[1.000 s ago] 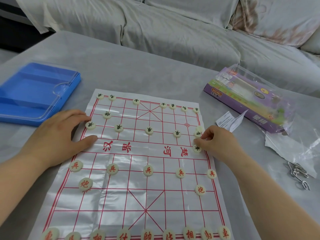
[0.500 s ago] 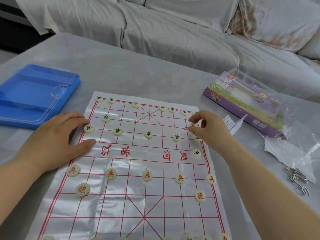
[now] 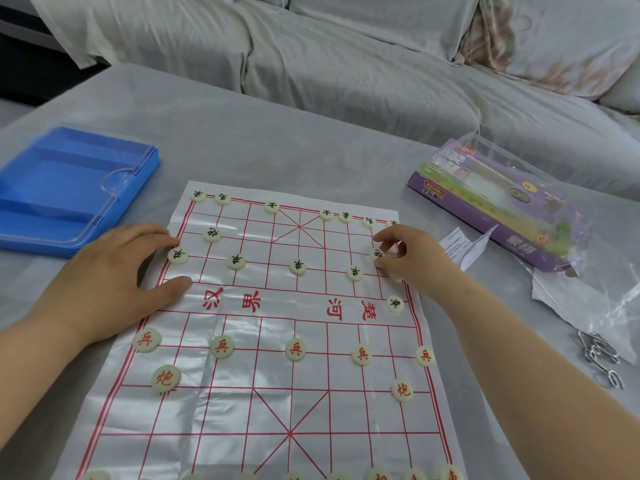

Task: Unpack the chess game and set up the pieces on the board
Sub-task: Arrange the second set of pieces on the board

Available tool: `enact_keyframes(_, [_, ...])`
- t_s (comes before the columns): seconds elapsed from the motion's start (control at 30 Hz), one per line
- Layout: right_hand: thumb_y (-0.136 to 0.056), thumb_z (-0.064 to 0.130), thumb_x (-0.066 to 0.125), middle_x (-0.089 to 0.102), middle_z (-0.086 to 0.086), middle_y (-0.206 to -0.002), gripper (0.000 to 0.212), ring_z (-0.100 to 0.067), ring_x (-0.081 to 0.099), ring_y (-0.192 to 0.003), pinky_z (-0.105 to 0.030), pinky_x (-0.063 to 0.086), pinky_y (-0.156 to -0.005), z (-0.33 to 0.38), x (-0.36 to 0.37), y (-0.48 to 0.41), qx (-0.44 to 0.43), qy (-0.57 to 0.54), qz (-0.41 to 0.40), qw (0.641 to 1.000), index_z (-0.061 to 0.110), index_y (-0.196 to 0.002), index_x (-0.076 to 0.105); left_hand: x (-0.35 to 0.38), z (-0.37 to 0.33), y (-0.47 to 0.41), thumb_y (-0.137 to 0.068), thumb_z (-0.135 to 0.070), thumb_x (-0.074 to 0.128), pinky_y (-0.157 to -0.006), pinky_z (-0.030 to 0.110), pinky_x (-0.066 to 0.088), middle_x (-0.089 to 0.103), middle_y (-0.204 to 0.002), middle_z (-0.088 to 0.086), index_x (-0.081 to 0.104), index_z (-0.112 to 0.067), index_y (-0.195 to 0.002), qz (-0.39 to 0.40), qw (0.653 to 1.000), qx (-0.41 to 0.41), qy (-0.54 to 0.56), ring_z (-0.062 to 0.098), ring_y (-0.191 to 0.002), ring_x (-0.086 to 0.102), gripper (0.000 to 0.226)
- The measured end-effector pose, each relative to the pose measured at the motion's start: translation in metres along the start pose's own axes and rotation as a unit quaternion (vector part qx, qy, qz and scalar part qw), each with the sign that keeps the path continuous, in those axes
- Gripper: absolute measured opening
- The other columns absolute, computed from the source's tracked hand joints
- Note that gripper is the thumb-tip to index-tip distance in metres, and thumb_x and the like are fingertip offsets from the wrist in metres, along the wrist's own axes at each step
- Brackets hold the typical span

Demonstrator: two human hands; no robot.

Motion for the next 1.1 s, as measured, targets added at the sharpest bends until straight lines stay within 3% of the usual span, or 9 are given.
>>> enact_keyframes(0.1, [-0.086,0.014,0.059,0.048,0.010,-0.094,0.031,0.002,0.037,-0.065,-0.004,0.029,-0.060,0.000,0.002,-0.002,-0.006,-0.004,0.001,1.000,0.019,-0.117,0.057,0.000,0.000,0.000,-0.071,-0.043,0.066,-0.099,0.044,0.036,0.047,-0.132,0.002,0.050,-0.019,-0.127,0.003,1.000,0.000,-0.004,0.024,-0.120,0.043,0.063])
enact_keyframes(0.33, [-0.085,0.013,0.060,0.048,0.010,-0.100,0.036,0.000,0.037,-0.065,-0.014,0.032,-0.062,0.002,-0.007,0.006,-0.013,-0.003,-0.023,1.000,0.021,-0.121,0.053,0.002,0.003,-0.002,-0.070,-0.045,0.065,-0.098,0.045,0.038,0.048,-0.131,0.003,0.050,-0.019,-0.126,0.011,1.000,-0.002,-0.009,0.025,-0.118,0.044,0.064])
enact_keyframes(0.43, [-0.085,0.019,0.061,0.048,0.011,-0.097,0.025,-0.002,0.039,-0.066,-0.009,0.033,-0.060,-0.001,-0.019,0.026,-0.020,-0.018,-0.039,0.999,0.024,-0.109,0.055,0.002,0.005,-0.002,-0.069,-0.048,0.062,-0.097,0.045,0.039,0.049,-0.131,0.002,0.051,-0.019,-0.125,0.017,1.000,-0.004,-0.006,0.025,-0.117,0.045,0.065])
enact_keyframes(0.57, [-0.083,0.027,0.063,0.042,0.018,-0.081,0.019,-0.001,0.039,-0.066,-0.009,0.031,-0.057,-0.013,-0.016,0.057,0.014,-0.001,0.019,1.000,0.028,-0.096,0.050,0.002,0.003,-0.001,-0.070,-0.046,0.065,-0.098,0.045,0.037,0.048,-0.131,0.003,0.051,-0.018,-0.126,0.021,1.000,-0.004,-0.008,0.025,-0.118,0.044,0.064])
enact_keyframes(0.73, [-0.084,0.026,0.062,0.045,0.012,-0.096,0.029,0.000,0.041,-0.071,-0.006,0.034,-0.065,-0.019,-0.002,0.065,0.018,0.017,0.067,0.997,0.026,-0.112,0.053,0.002,0.002,0.000,-0.067,-0.053,0.057,-0.097,0.045,0.039,0.049,-0.129,0.003,0.051,-0.018,-0.125,0.027,1.000,-0.005,-0.008,0.026,-0.116,0.045,0.069])
enact_keyframes(0.87, [-0.087,0.025,0.058,0.044,0.010,-0.099,0.023,0.001,0.039,-0.069,-0.004,0.031,-0.065,-0.017,0.001,0.062,0.014,0.035,0.057,0.998,0.023,-0.110,0.056,0.003,0.004,-0.002,-0.057,-0.062,0.045,-0.095,0.046,0.041,0.049,-0.129,0.004,0.051,-0.018,-0.125,0.029,1.000,-0.007,-0.010,0.026,-0.114,0.047,0.081])
enact_keyframes(1.1, [-0.085,0.034,0.059,0.045,0.008,-0.097,0.022,-0.007,0.042,-0.086,-0.018,0.035,-0.076,-0.016,0.001,0.061,0.030,0.065,0.050,0.996,0.023,-0.103,0.052,0.006,0.008,-0.003,-0.057,-0.063,0.044,-0.096,0.048,0.041,0.052,-0.126,0.005,0.053,-0.017,-0.123,0.018,1.000,0.002,-0.005,0.027,-0.114,0.048,0.080])
Point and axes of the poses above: each hand's wrist, its own y-axis away from the middle knuckle, its own x-axis out of the palm, z = x × y, the point moved 4 cm from there along -y, towards the middle knuckle
